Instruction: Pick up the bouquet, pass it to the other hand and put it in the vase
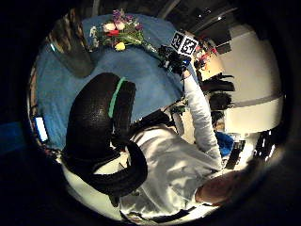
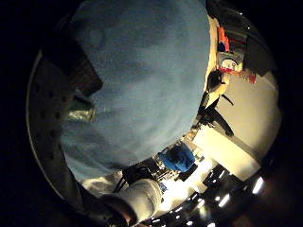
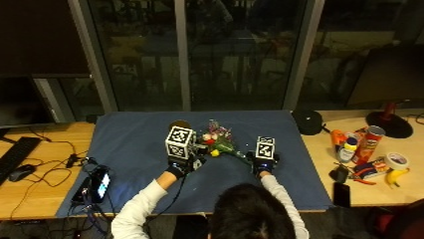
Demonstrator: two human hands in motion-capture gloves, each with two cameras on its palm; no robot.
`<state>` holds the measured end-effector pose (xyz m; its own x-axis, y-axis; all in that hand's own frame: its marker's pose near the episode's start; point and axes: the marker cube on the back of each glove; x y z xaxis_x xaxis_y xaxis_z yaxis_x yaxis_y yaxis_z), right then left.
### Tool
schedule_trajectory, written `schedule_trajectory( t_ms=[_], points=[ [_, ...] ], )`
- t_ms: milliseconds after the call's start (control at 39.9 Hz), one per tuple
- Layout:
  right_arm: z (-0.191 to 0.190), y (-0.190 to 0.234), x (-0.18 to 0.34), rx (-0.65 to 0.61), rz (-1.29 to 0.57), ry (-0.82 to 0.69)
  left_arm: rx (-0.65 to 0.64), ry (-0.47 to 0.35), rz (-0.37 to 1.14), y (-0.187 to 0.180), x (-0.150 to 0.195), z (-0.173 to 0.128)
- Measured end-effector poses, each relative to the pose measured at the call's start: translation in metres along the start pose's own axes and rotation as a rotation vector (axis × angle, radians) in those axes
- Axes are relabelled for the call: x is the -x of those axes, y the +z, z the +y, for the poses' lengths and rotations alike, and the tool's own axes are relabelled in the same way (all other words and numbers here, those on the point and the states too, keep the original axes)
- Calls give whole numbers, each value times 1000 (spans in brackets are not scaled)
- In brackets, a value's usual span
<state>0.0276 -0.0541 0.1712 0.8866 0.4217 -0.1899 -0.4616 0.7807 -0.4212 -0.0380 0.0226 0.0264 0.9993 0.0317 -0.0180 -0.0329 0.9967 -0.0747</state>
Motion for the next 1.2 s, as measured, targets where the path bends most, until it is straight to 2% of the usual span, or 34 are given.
schedule_trajectory(
  t_ms=[75,175,301,426,526,651,751,851,952,1077,1202],
  points=[
    [-7,-7,-1,-93,-52,-16,4,-8,-7,-1,2,1],
    [-7,-13,-8,-122,-117,-14,14,-18,-17,-2,6,1],
    [-19,-36,-20,-542,-207,51,16,-34,-13,-6,10,-1],
    [-18,-58,-25,-699,-377,24,63,-41,83,-11,12,-13],
    [-7,-77,-20,-701,-611,-30,170,-37,318,-25,13,-31],
    [14,-103,-18,-673,-804,-50,228,36,626,-66,7,-38],
    [23,-125,-21,-769,-836,-53,160,36,665,-106,4,-37],
    [32,-140,-11,-774,-933,-107,9,-58,646,-127,3,-55],
    [25,-149,5,-797,-1063,-203,-29,-122,714,-117,-3,-88],
    [14,-159,29,-842,-1211,-353,54,-119,923,-88,-25,-126],
    [26,-168,54,-882,-1261,-401,64,-100,1140,-72,-53,-161]
  ],
)
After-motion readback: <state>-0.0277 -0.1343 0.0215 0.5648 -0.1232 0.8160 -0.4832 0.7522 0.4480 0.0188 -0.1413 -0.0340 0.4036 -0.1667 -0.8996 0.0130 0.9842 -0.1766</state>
